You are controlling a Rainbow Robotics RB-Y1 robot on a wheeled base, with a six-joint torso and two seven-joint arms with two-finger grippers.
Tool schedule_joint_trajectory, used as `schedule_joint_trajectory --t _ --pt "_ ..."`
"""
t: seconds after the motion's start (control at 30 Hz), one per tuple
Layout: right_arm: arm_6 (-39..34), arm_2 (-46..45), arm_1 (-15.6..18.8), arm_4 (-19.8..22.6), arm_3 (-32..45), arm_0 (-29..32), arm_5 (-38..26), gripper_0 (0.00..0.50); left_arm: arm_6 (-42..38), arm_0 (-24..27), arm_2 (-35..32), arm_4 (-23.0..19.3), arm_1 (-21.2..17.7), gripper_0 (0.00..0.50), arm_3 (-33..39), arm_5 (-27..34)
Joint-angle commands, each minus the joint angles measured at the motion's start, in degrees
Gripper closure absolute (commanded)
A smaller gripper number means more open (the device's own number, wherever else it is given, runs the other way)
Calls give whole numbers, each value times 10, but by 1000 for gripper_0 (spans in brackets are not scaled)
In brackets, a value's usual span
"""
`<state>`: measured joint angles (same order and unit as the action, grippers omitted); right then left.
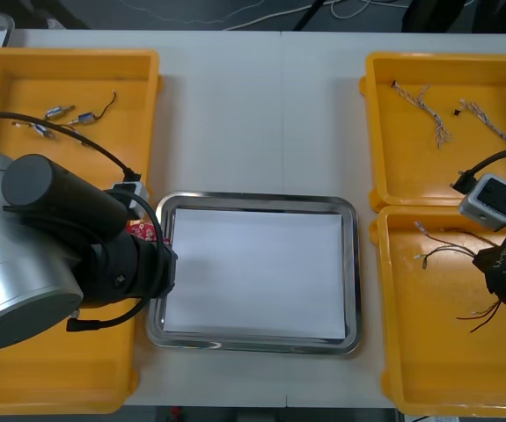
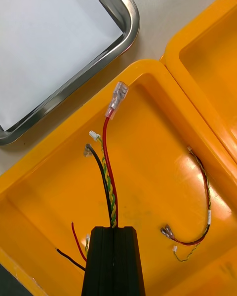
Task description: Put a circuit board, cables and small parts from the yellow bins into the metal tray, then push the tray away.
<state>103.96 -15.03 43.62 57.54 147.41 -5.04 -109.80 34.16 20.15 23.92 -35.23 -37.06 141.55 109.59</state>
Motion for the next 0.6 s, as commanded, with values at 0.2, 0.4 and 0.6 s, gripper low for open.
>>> schedule_joint_trajectory --t 0.2,0.4,0.6 --pt "6 5 21 -2 2 -11 -2 500 -92 78 99 8 -14 500 -43 4" --pt "6 5 21 -2 2 -11 -2 500 -104 105 138 17 -1 500 -67 4" --pt "6 5 21 -2 2 -11 -2 500 -141 136 179 20 5 500 -74 4"
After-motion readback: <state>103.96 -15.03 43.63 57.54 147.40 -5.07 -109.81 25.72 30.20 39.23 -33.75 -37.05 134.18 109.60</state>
